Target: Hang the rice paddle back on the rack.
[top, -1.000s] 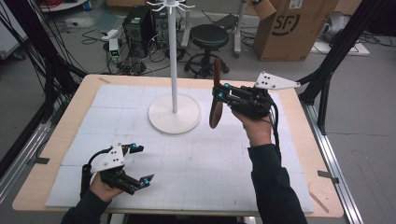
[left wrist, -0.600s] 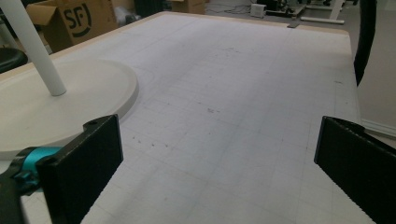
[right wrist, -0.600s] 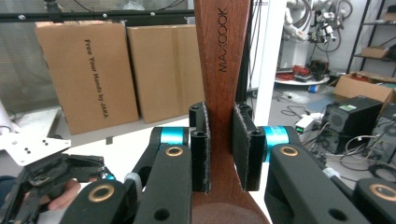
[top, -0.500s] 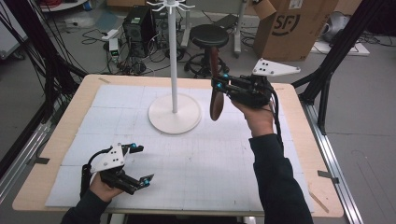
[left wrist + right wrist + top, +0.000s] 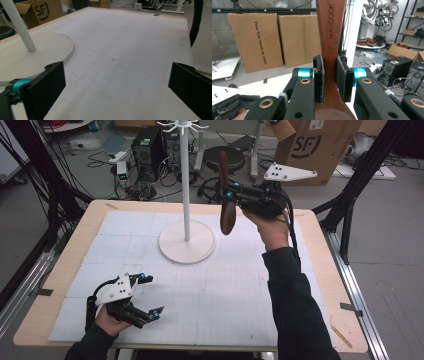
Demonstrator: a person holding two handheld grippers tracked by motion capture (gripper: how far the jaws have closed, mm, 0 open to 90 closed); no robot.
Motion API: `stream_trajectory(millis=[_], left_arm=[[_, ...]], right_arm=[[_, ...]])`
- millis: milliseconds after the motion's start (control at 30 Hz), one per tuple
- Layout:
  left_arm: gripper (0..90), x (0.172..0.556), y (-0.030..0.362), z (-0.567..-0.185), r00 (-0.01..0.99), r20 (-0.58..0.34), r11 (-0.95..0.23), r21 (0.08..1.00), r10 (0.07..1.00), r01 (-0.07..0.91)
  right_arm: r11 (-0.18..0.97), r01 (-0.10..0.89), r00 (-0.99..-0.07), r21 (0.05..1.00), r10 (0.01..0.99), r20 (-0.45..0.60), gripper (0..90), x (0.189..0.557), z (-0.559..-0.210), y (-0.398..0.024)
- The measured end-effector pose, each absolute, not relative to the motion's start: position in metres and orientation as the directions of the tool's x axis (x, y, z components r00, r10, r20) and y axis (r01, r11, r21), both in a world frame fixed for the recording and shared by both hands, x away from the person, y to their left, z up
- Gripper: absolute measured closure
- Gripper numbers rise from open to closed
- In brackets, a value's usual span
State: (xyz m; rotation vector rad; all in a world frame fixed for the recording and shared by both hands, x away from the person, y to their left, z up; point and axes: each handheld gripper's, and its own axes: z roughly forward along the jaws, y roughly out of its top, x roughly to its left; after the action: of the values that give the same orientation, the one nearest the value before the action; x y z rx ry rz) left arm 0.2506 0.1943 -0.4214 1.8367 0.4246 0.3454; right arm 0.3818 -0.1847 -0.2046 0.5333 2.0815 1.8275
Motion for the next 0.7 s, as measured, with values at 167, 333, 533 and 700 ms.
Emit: stream_trajectory(millis=[167, 333, 533, 700], left_arm=[[1.8, 0.250, 0.195, -0.421, 0.891, 0.020, -0.269, 0.956, 0.454, 0.116], [1.7, 0.250, 0.196, -0.421, 0.892, 0.022, -0.270, 0.956, 0.452, 0.113], [1.8, 0.250, 0.197, -0.421, 0.891, 0.021, -0.266, 0.957, 0.454, 0.113], [1.7, 0.250, 0.198, -0.420, 0.890, 0.028, -0.268, 0.957, 0.454, 0.107]], right_arm=[[0.103, 0.062, -0.876, 0.993, 0.481, 0.005, 79.0, 0.389, -0.197, -0.180], [0.126, 0.076, -0.873, 0.989, 0.487, 0.005, 78.9, 0.398, -0.191, -0.175], [0.179, 0.106, -0.867, 0.978, 0.499, 0.002, 78.9, 0.408, -0.180, -0.170], [0.211, 0.125, -0.862, 0.970, 0.507, 0.001, 79.0, 0.413, -0.170, -0.168]])
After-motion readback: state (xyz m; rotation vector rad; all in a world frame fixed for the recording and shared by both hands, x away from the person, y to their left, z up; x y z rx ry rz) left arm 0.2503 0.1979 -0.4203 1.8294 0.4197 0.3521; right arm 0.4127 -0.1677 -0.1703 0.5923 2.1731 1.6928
